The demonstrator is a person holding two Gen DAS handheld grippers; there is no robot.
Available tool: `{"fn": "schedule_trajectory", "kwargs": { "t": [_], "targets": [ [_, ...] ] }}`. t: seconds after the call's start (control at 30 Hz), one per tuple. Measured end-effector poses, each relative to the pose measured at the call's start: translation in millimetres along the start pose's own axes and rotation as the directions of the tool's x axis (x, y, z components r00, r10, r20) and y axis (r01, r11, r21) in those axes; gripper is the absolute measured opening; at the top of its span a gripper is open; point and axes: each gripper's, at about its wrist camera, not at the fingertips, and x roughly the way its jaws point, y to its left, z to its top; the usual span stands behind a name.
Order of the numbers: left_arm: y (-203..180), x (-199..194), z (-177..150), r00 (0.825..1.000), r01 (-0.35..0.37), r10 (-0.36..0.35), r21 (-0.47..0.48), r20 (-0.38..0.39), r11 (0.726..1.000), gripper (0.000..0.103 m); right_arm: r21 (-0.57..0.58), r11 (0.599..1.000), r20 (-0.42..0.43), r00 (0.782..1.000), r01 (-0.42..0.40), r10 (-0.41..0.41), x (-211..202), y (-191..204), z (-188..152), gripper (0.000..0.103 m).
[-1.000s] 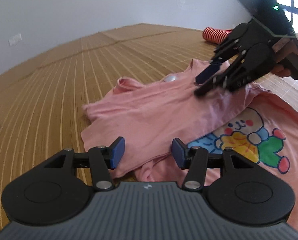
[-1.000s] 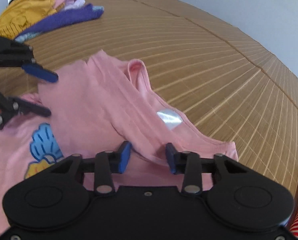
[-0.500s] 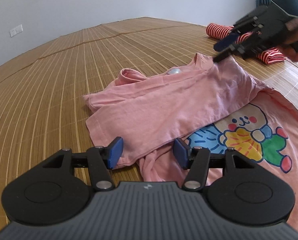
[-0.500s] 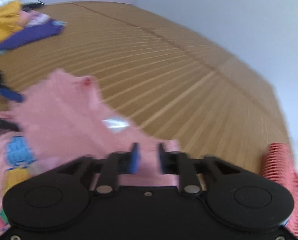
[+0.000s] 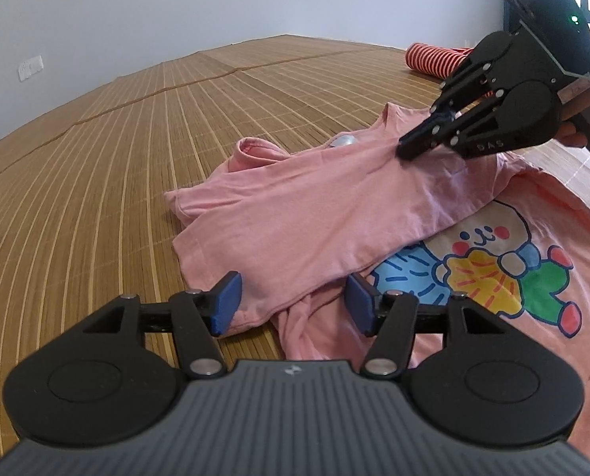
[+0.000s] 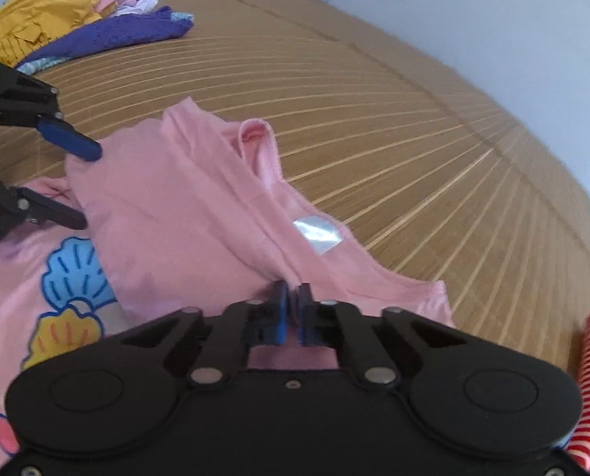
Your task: Fold clothes
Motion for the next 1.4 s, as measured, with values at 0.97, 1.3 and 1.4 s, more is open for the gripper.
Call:
{"fn": "schedule_trajectory", "kwargs": {
  "t": [0.97, 1.3, 1.4],
  "targets": [
    [29, 10, 25, 0.993, -0.08, 0.085, -0.058, 0.087, 0.995, 0.065, 0.038, 0.975, -0.024, 0.975, 0.22, -0.22, -65, 40, -65, 0.047],
    [16, 28, 11, 0.984, -0.165, 0.16, 0.065, 0.08, 0.984, 0.065, 0.183, 0.9, -0.046, 0.918, 0.395, -0.393, -74, 26, -97, 0.008],
    [15, 28, 11, 0.983, -0.172, 0.166, 0.076, 0.082, 0.982, 0.065, 0.259, 0.893, -0.076, 0.93, 0.368, -0.361, -77, 14, -109, 0.018]
  ]
}}
